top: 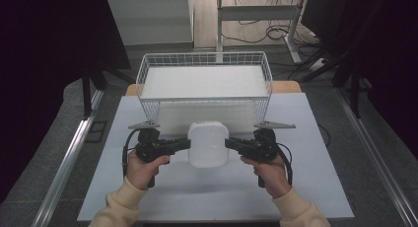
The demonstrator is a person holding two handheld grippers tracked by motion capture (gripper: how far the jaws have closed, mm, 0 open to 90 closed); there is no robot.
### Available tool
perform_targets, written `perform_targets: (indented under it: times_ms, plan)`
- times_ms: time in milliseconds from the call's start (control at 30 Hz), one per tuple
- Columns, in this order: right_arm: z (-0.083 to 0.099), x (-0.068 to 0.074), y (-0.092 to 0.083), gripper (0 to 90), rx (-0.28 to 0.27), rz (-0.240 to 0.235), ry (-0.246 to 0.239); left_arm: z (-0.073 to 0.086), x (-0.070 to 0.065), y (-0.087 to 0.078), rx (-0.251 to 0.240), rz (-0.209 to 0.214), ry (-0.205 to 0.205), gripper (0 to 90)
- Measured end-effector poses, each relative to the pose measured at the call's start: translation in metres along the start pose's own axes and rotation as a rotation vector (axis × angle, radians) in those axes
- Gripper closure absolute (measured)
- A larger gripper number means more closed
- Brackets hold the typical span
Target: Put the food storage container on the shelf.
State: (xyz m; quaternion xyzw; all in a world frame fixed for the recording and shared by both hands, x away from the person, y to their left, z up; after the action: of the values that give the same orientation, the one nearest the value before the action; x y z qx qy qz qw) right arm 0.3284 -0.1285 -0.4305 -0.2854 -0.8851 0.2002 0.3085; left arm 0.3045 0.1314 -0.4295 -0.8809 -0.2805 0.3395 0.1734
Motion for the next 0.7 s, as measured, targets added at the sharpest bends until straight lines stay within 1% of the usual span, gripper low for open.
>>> perform_targets:
  times_ms: [133,233,533,700]
  plan:
    - [-0.009,0.002,-0.003,78.0,-0.008,0.002,-0.010,-0.008,-0.001,-0.003,-0.010,0.005,0.004,80.8]
    - [-0.016,0.003,-0.005,78.0,-0.016,0.008,-0.023,-0.015,-0.003,-0.005,-0.019,-0.006,0.013,80.7]
    - [-0.036,0.008,-0.011,78.0,-0.040,0.007,-0.044,-0.034,-0.006,-0.014,-0.035,-0.015,0.044,80.7]
    - [-0.047,0.012,-0.013,78.1,-0.044,0.011,-0.058,-0.044,-0.007,-0.020,-0.046,-0.010,0.043,80.6]
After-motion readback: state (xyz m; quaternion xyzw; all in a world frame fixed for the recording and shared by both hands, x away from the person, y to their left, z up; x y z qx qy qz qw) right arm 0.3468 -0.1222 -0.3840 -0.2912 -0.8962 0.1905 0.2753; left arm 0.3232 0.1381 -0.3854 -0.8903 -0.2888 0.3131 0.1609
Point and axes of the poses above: each handheld gripper's, and its own axes: y roughly forward along the jaws, z roughly out of its underside, x roughly to its left, the point moved 4 cm from there along y, roughly forward along the jaws, and after that the axes turned 6 degrees about x, right-handed, at the moved point
